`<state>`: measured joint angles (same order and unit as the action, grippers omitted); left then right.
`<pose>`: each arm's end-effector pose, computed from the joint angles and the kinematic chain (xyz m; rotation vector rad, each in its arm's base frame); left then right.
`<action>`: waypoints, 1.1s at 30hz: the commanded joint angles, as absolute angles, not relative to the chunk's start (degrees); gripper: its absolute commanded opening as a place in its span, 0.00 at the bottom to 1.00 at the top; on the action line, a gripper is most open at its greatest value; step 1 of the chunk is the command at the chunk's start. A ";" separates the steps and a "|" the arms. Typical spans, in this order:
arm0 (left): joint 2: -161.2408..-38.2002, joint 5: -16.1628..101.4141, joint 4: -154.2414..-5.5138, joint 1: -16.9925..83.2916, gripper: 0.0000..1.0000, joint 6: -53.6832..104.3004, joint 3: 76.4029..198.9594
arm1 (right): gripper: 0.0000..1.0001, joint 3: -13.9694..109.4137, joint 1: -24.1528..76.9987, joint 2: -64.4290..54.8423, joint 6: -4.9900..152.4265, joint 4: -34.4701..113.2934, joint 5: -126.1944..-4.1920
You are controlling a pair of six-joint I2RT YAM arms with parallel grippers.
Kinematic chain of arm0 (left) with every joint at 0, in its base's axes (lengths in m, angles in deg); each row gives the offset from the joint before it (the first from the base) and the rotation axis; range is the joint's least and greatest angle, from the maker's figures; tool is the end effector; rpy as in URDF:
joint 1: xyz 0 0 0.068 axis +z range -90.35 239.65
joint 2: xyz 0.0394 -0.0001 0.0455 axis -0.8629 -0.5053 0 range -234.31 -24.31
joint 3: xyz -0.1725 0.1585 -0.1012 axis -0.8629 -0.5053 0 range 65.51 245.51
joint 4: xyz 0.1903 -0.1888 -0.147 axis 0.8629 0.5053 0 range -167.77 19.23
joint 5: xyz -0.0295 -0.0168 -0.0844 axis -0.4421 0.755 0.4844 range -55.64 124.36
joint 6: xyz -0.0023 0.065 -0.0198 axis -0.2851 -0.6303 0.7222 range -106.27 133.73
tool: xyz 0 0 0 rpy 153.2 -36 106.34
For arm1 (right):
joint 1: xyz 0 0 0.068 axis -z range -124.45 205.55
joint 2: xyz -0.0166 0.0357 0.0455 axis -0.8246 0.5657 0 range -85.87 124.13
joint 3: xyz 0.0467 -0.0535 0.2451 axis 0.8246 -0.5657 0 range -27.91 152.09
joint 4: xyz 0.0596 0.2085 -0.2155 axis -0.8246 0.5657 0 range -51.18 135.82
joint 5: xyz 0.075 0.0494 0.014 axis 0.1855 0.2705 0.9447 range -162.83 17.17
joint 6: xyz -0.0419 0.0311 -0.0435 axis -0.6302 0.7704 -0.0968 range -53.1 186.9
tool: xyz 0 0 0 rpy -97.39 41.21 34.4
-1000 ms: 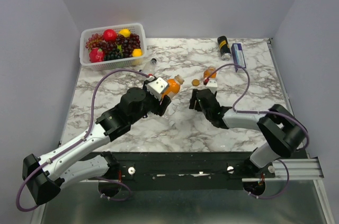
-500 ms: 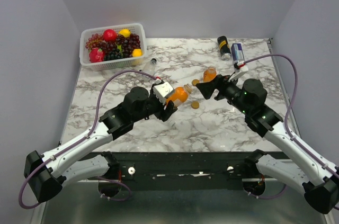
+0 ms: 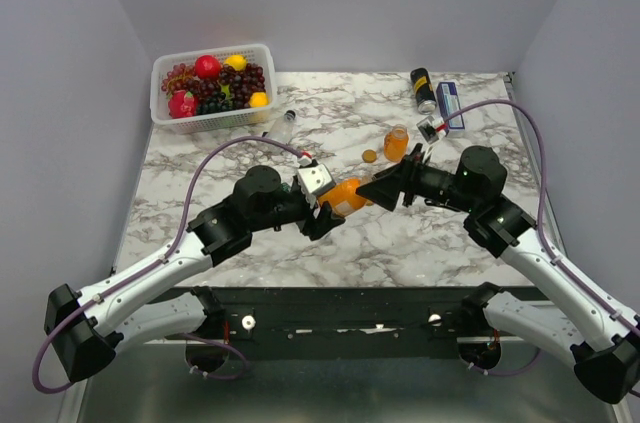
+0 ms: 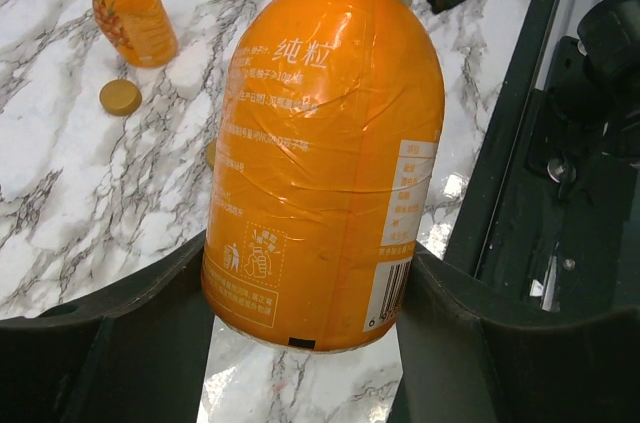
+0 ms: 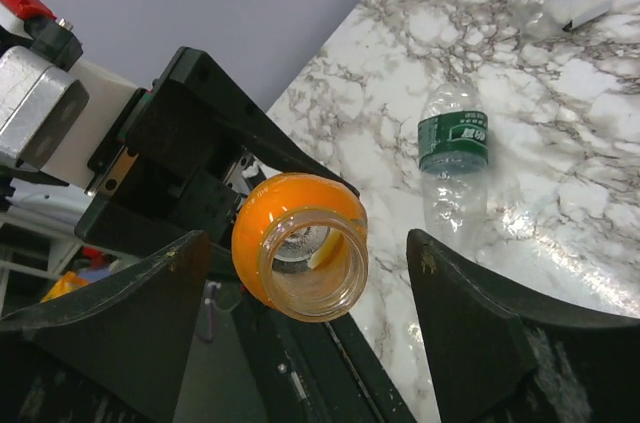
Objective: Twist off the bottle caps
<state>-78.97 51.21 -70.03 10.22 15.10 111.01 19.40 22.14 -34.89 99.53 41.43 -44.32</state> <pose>0.1808 -0.2353 0.2901 0.9831 1.6829 -0.8751 0.2207 0.1768 0.3323 -0.4200 1.7882 1.2559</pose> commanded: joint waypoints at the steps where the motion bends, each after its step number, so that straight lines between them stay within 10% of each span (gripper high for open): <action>1: -78.02 53.79 -71.71 9.73 0.34 14.70 111.39 | 0.83 17.53 22.33 -35.07 101.71 36.98 -38.21; 12: -78.45 52.65 -71.45 9.29 0.36 14.52 111.39 | 0.24 15.77 22.33 -35.16 101.45 34.77 -38.03; 15: -78.54 50.89 -71.27 9.20 0.58 14.69 111.48 | 0.10 15.51 22.33 -35.51 100.57 34.95 -39.52; 16: -78.46 50.10 -71.10 9.11 0.80 14.78 111.39 | 0.08 15.59 22.33 -36.03 99.87 35.65 -41.87; 19: -77.84 45.72 -71.01 9.11 0.99 15.13 111.39 | 0.08 18.05 22.33 -36.92 95.04 43.19 -51.68; 33: -77.04 23.47 -69.16 9.11 0.99 18.21 111.65 | 0.06 21.04 22.42 -30.34 84.75 59.74 -93.04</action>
